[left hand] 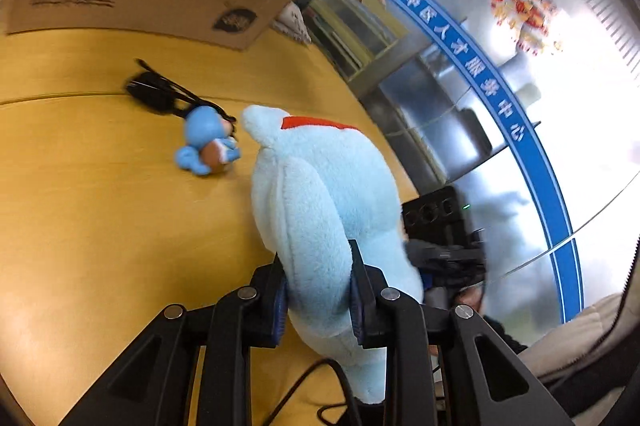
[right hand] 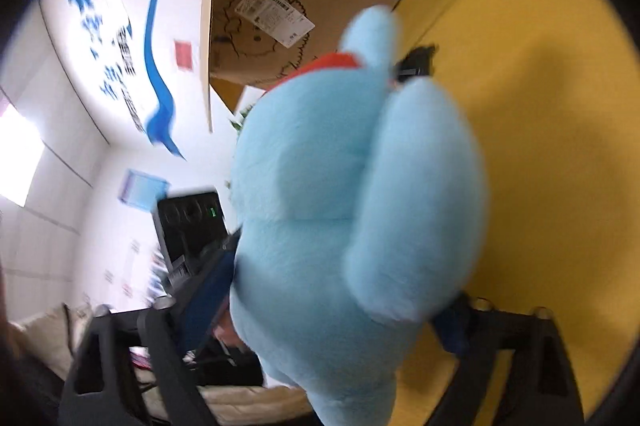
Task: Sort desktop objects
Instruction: 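Lift the light-blue plush and carry it over the box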
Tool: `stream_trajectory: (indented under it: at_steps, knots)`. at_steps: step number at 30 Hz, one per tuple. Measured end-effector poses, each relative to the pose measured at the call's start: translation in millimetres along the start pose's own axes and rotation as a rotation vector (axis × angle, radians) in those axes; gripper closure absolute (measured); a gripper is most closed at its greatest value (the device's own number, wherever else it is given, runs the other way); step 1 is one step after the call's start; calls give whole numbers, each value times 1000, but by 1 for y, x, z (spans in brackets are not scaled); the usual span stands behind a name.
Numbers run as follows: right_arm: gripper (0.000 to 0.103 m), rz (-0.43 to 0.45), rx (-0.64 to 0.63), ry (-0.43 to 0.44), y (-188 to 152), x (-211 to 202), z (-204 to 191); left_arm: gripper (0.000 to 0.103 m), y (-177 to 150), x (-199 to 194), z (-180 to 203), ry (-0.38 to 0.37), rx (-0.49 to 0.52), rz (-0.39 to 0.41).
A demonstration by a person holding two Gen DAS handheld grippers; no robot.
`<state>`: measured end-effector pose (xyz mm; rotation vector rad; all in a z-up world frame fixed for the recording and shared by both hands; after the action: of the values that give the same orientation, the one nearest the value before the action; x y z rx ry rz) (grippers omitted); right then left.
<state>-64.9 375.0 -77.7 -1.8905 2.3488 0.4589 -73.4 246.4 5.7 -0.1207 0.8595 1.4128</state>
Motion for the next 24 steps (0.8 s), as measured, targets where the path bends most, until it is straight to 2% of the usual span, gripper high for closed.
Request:
stream_trajectory:
  at_steps: [3,5,8,11,14,20,24]
  knots:
    - [36,-66,-95,-67,-3,26,-20,78,-7,-19,-4,60,-2,32]
    - [40,-64,-182,-120,1,36,-41,78,-10,-33,-8,67,-7,57]
    - [45,-47,-254,-121,11,45,-67,78,-11,-62,-10,61,2,115]
    - [46,-22,-360,-121,21,52,-104,78,-4,-93,1,70,53,179]
    - [46,4,-498,-122,39,56,-153,78,16,-127,24,97,138,244]
    - [45,75,-835,-174,103,54,-280,78,96,-201,80,221,356,385]
    - [45,146,-1033,-227,151,48,-368,78,176,-259,113,280,452,504]
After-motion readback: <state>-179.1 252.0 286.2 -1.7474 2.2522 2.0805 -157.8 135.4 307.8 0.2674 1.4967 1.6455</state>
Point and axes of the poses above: each gripper's, at about its wrist camera, not at the fingertips, and x roughly the way its jaws point, z to its right, y to its top, the point moved 6 cm from there along x, roughly the way its jaws point, and after that the axes turned 9 degrees about -z, right-handed, at the moved point
